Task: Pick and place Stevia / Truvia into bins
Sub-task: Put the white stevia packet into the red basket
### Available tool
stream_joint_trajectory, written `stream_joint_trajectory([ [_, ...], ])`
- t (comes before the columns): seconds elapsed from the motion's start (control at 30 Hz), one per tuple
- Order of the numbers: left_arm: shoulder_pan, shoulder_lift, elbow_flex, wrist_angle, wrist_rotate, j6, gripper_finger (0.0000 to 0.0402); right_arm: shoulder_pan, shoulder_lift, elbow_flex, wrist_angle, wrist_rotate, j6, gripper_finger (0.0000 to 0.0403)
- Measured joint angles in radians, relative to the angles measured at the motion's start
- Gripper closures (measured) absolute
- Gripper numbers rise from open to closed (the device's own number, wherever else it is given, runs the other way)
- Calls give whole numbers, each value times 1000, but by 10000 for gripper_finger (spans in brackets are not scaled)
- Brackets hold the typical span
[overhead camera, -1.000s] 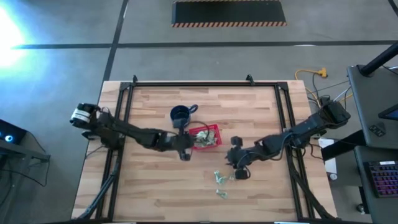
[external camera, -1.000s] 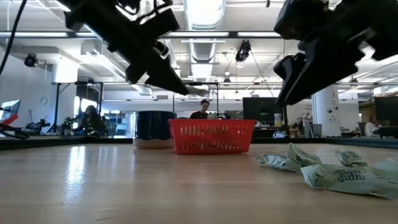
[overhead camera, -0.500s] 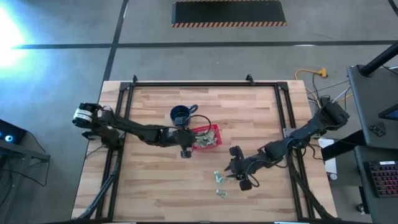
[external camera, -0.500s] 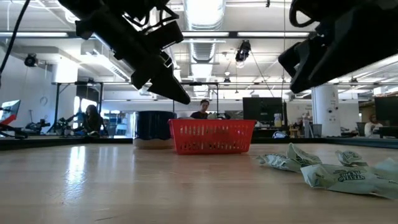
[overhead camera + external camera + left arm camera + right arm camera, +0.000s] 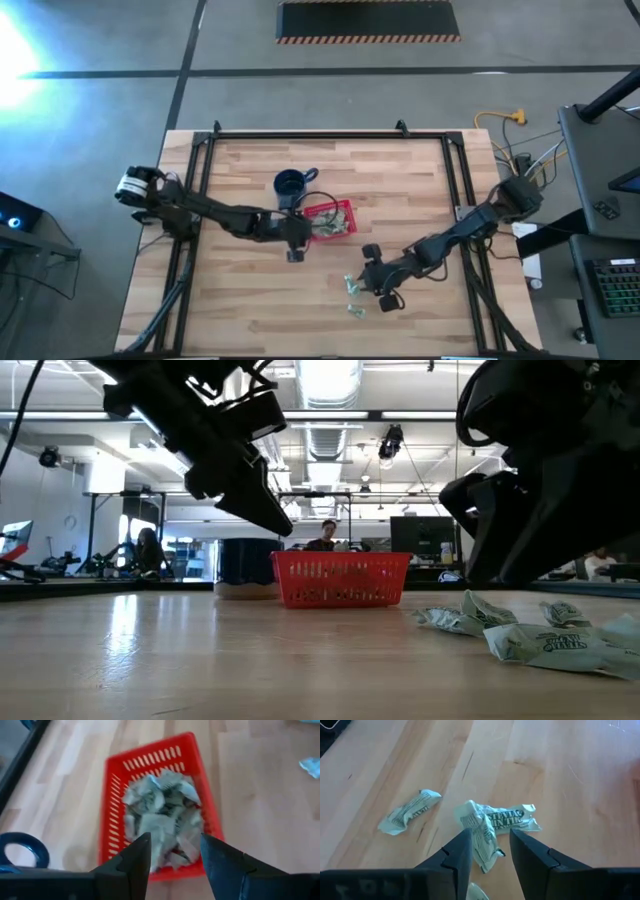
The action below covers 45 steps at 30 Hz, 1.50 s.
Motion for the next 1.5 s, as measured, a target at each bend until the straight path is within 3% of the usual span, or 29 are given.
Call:
stream_joint_trajectory([
  [0.33,-100,-12,4,-21,0,-51,248,-2,44,2,15,0,15,291],
  [0.57,-152,-89,8,-19,-1,-52,248,-3,52,2,14,4,8,300],
  [0.93,-239,-204,2,-22,-5,-52,248,-3,51,2,-4,-19,-26,387],
  [1.2,-276,-235,3,-18,-8,-52,248,-2,19,4,-11,-12,-80,394],
  [1.4,-277,-235,2,-21,-9,-51,248,-2,-88,5,-43,74,-139,394],
  [1.5,-277,-235,2,-21,-9,-51,248,-2,-134,5,-43,204,-213,394],
])
